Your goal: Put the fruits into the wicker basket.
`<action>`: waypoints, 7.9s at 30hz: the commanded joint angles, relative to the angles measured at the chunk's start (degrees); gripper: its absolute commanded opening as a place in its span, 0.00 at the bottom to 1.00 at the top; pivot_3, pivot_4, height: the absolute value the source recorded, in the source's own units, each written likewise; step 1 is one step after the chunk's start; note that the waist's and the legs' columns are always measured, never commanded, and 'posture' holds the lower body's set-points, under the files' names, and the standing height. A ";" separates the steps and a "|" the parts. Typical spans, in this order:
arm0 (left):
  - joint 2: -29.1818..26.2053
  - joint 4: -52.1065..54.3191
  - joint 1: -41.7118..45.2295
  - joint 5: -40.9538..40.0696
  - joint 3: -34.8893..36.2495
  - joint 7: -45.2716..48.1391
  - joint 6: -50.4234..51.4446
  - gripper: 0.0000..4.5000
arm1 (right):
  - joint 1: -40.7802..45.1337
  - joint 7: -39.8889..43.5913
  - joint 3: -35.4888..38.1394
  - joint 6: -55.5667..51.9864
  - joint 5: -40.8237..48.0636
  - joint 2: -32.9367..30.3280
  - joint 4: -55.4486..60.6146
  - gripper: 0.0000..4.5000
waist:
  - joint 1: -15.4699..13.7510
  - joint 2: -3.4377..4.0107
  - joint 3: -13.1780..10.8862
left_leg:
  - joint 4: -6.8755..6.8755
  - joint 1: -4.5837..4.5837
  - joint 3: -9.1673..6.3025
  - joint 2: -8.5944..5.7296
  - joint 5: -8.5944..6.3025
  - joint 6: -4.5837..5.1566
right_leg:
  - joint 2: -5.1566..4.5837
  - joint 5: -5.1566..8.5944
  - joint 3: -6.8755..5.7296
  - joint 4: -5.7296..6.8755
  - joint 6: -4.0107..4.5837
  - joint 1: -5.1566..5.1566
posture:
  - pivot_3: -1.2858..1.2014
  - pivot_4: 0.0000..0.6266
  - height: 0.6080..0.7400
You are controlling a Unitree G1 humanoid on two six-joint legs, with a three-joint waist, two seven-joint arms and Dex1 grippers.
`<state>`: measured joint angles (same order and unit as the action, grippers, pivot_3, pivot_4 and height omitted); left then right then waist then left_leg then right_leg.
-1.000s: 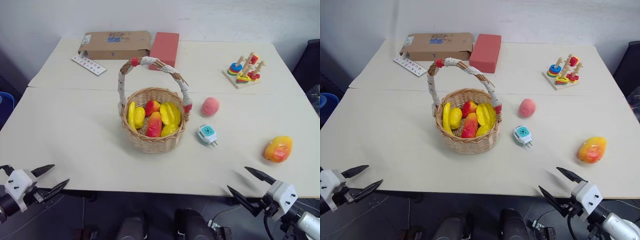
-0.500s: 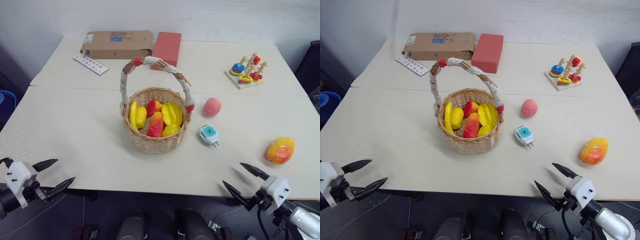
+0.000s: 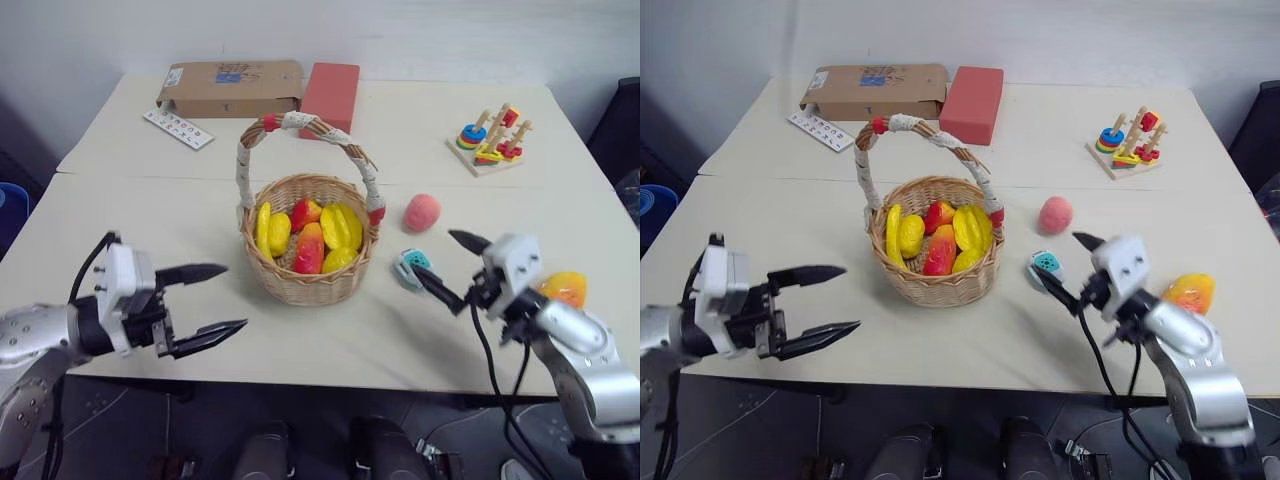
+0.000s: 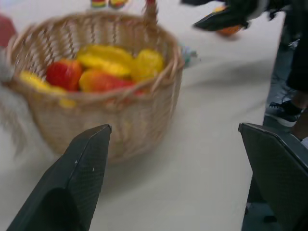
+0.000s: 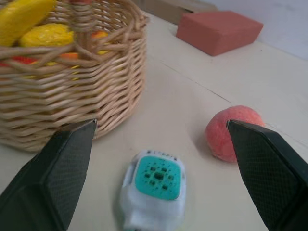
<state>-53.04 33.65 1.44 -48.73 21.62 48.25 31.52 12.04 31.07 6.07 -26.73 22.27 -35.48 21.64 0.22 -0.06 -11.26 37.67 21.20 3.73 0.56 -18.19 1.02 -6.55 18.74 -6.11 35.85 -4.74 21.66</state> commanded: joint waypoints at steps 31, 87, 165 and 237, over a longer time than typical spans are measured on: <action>-4.07 1.28 11.21 -7.47 -0.51 -2.86 10.30 1.00 | 27.29 2.49 9.91 -2.72 -8.11 -18.89 -53.18 0.57 | 0.29 0.01 -0.09 | 0.33 0.15 0.17 -0.11 0.03 0.17 | 0.11 -0.07 0.08 -0.01 -0.12 -0.04 | 0.52 0.24 1.00; 4.19 -4.11 1.84 1.05 5.12 -1.16 1.26 1.00 | 44.09 25.40 -4.56 -0.90 -10.63 1.71 -56.13 0.54 | 1.28 0.11 -0.18 | 0.36 0.38 0.08 0.04 0.09 0.03 | 0.20 -0.08 0.02 0.20 -0.12 0.14 | 0.52 0.24 1.00; 12.00 -13.29 19.72 10.74 -17.51 9.95 -3.79 1.00 | -41.41 -2.16 47.53 -3.86 31.45 -5.30 -5.57 0.99 | -0.33 0.14 -0.06 | 0.13 -0.15 0.26 0.24 -0.08 -0.03 | 0.18 -0.06 0.33 0.00 0.00 -0.07 | 0.52 0.24 1.00; 10.44 -3.37 -5.74 3.29 7.34 -0.82 -1.81 1.00 | 23.95 22.03 -4.10 -2.40 11.67 -0.83 -11.06 0.99 | 1.40 -0.21 -0.09 | 0.47 0.95 0.08 -0.13 0.24 0.25 | -0.01 -0.36 0.13 0.11 -0.32 0.73 | 0.52 0.24 1.00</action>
<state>-41.80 30.34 -4.92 -44.92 28.24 47.17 30.86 33.67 53.16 3.46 -32.56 35.69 -38.10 12.02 1.62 -0.27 -11.35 38.13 22.16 3.82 0.43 -17.93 1.25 -6.55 18.38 -5.97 35.98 -5.07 22.41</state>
